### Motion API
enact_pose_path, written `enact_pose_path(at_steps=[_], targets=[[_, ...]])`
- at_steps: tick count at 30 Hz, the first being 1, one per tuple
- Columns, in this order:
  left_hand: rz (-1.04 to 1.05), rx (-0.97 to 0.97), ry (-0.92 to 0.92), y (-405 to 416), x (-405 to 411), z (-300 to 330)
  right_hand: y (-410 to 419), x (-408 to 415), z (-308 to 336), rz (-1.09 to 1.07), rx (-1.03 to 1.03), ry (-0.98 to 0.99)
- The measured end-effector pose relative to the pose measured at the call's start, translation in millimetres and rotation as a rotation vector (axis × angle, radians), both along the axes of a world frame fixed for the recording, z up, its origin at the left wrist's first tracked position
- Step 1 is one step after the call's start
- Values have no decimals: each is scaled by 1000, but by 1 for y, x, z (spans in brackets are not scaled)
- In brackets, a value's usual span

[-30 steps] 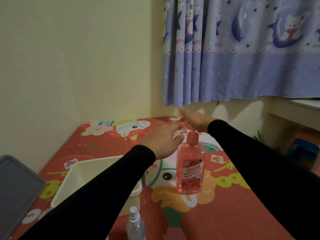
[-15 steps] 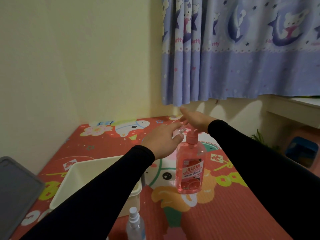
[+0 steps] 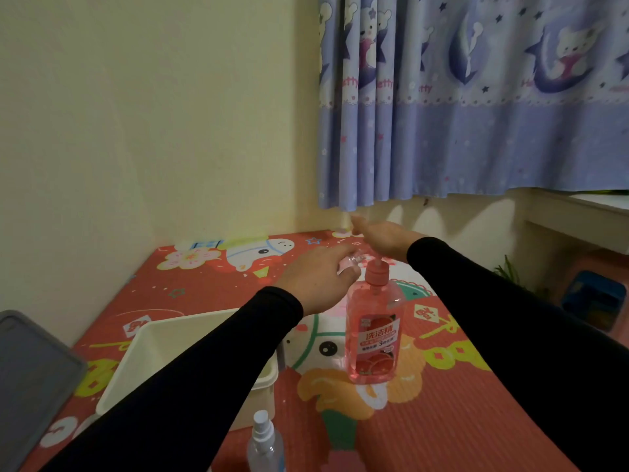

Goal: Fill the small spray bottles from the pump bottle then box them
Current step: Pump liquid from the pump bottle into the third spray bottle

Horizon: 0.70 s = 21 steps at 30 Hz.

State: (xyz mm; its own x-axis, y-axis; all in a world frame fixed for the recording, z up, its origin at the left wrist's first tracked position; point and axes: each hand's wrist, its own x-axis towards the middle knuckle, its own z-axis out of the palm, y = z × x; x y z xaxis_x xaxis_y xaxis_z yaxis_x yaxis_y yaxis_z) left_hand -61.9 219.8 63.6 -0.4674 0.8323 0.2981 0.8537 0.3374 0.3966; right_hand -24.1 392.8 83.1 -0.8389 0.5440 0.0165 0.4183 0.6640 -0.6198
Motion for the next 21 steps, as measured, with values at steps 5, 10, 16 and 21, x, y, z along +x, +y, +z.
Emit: enact_pose_path(at_steps=[5,10,16,21], targets=[[0,11,-22,1,0,-11,-3,-1,-9,31,12,22],[10,-18,-24,1,-1,-13,-11,4,-8,0,-29,22],[2,11,2,0,0,-1,-9,9,6,3,112,-23],[3,1,-3,0,-1,-12,-17,10,-3,61,131,-43]])
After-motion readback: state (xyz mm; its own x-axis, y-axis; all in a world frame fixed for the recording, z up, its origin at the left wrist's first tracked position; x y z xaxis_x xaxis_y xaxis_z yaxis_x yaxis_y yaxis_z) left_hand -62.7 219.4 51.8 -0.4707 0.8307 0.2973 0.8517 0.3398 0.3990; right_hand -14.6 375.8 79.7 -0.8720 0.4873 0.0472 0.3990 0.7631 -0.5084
